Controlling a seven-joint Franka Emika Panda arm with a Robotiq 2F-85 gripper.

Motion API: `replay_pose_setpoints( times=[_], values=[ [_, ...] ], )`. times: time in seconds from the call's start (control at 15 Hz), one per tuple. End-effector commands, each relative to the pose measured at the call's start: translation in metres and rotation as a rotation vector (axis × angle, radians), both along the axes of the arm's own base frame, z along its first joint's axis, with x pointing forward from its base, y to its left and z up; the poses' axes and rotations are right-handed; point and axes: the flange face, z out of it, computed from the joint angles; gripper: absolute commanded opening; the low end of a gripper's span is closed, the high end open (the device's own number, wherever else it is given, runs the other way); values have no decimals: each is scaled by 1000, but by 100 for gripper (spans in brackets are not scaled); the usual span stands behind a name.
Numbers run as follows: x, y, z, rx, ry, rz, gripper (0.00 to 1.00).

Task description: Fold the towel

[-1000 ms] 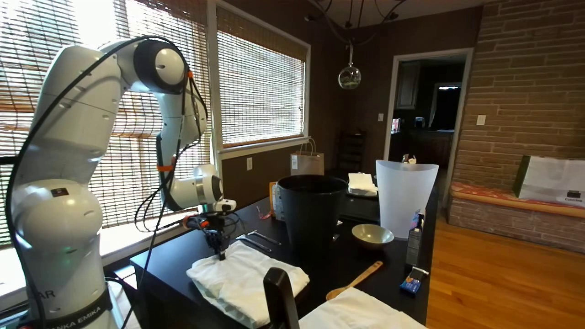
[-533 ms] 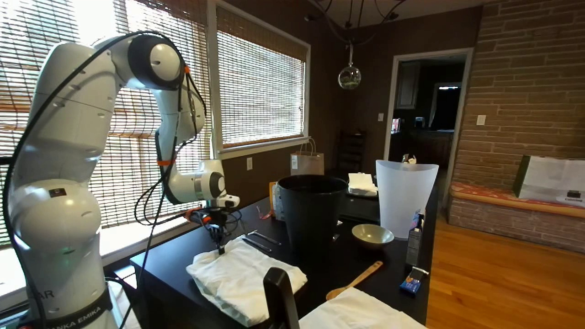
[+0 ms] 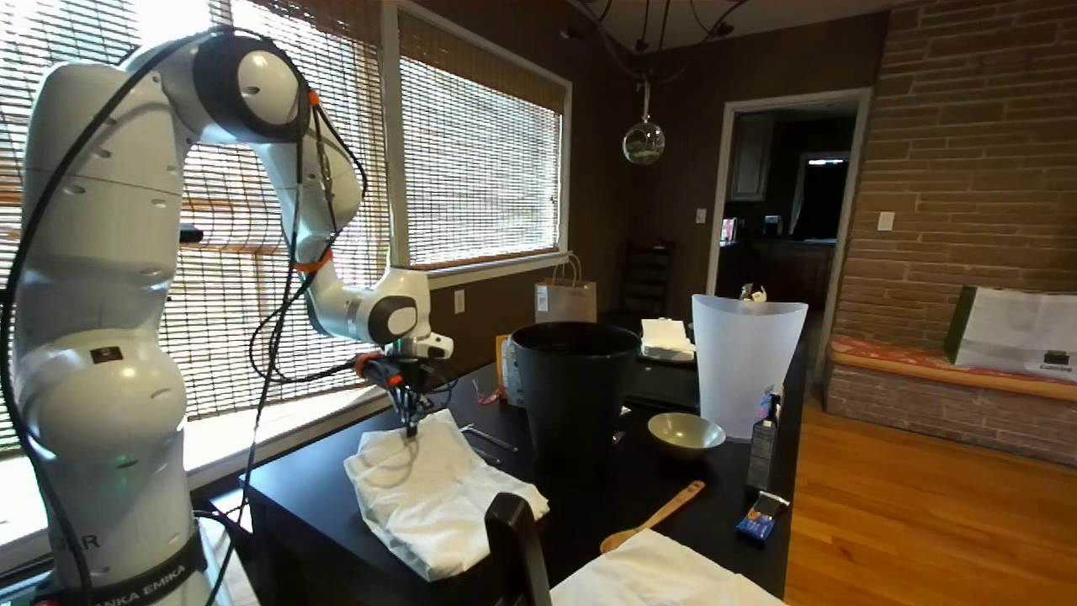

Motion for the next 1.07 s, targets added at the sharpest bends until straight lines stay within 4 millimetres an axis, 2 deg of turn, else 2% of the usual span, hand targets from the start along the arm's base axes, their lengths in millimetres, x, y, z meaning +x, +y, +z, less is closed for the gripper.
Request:
replay_pose_setpoints(
  times=[0.0, 0.13, 0.2, 0.33, 0.8, 1.0],
  values=[
    [6, -31, 32, -27, -11, -2, 1],
    [9, -46, 41, -41, -19, -11, 1],
    [12, -37, 28, -29, -13, -24, 3],
    [15, -46, 36, -34, -21, -27, 3],
    [14, -46, 37, -35, -19, -24, 1],
    [14, -63, 47, -56, -33, -61, 1]
  ],
)
